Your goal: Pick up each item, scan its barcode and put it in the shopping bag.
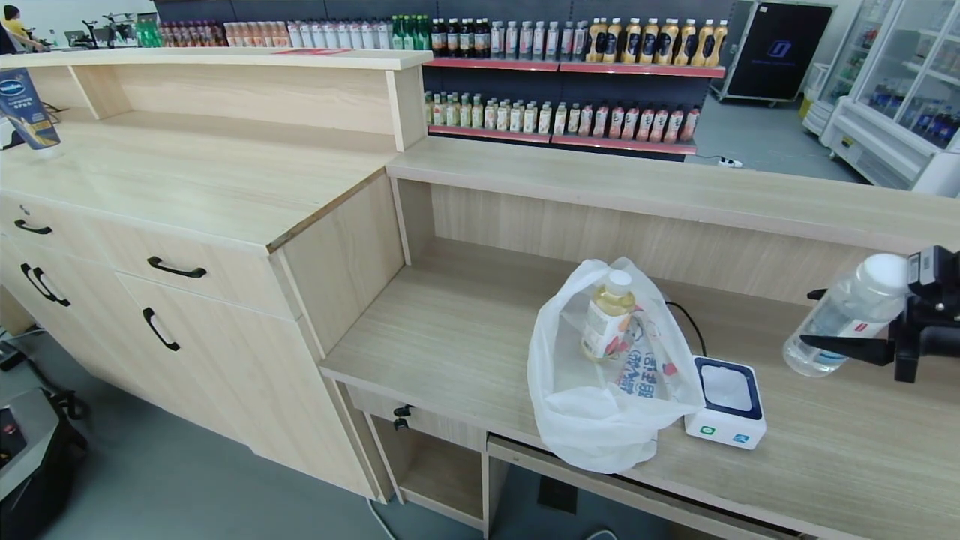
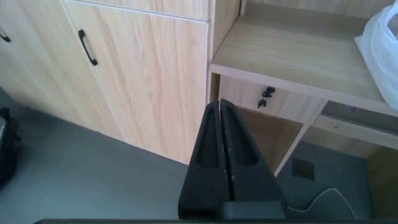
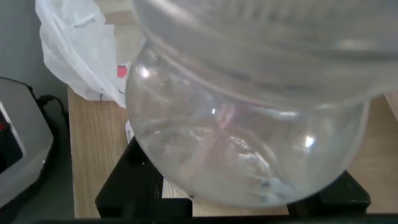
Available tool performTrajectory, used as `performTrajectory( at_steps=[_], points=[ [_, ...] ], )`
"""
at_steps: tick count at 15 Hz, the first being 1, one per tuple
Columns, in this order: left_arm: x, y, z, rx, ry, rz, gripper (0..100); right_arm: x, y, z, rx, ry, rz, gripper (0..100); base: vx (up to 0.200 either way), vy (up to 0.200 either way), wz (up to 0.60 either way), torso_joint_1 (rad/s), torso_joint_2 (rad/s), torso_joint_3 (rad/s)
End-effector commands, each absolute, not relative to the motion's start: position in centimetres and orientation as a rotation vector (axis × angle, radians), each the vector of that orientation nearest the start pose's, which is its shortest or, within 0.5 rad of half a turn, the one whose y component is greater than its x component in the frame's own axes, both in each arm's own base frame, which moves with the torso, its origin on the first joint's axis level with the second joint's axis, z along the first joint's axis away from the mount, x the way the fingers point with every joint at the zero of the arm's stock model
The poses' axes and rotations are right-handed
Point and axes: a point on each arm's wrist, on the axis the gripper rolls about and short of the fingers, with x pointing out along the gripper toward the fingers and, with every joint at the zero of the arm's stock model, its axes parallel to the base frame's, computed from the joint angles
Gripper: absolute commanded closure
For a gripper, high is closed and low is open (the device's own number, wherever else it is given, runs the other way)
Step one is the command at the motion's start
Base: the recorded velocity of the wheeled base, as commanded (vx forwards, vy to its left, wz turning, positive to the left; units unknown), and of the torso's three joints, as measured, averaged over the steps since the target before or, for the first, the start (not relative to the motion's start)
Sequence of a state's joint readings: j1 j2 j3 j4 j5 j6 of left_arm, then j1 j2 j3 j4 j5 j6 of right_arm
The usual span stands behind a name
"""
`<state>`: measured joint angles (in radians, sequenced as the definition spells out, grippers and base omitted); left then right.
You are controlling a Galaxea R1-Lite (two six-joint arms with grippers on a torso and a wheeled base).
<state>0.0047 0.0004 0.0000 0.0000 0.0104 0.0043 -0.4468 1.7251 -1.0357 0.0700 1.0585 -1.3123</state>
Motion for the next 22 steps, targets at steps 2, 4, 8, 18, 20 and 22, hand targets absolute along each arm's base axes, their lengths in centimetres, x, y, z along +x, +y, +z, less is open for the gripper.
performTrajectory(
  at_steps=[2,4,8,18,20,22],
  points=[
    [-2.3,0.0,7.5,0.003,0.0,0.015,100,25.7,-11.0,21.6,-0.568,0.169,0.666,100,0.0,0.0,0.0,0.0,0.0,0.0],
    [-2.3,0.0,7.5,0.005,0.0,0.015,100,25.9,-10.9,22.4,-0.425,0.262,0.52,100,0.0,0.0,0.0,0.0,0.0,0.0],
    [-2.3,0.0,7.5,0.005,0.0,0.015,100,28.6,-5.9,22.7,-0.172,0.251,0.254,100,0.0,0.0,0.0,0.0,0.0,0.0],
    [-2.3,0.0,7.5,0.005,0.0,0.015,100,25.2,4.4,19.4,-0.247,0.165,0.021,100,0.0,0.0,0.0,0.0,0.0,0.0],
    [-2.3,0.0,7.5,0.003,0.0,0.015,100,25.1,4.4,19.5,-0.27,0.165,0.024,100,0.0,0.0,0.0,0.0,0.0,0.0],
    [-2.3,0.0,7.5,0.005,0.0,0.015,100,24.8,4.3,19.5,-0.272,0.161,0.03,100,0.0,0.0,0.6,0.002,0.0,0.005]
  ],
)
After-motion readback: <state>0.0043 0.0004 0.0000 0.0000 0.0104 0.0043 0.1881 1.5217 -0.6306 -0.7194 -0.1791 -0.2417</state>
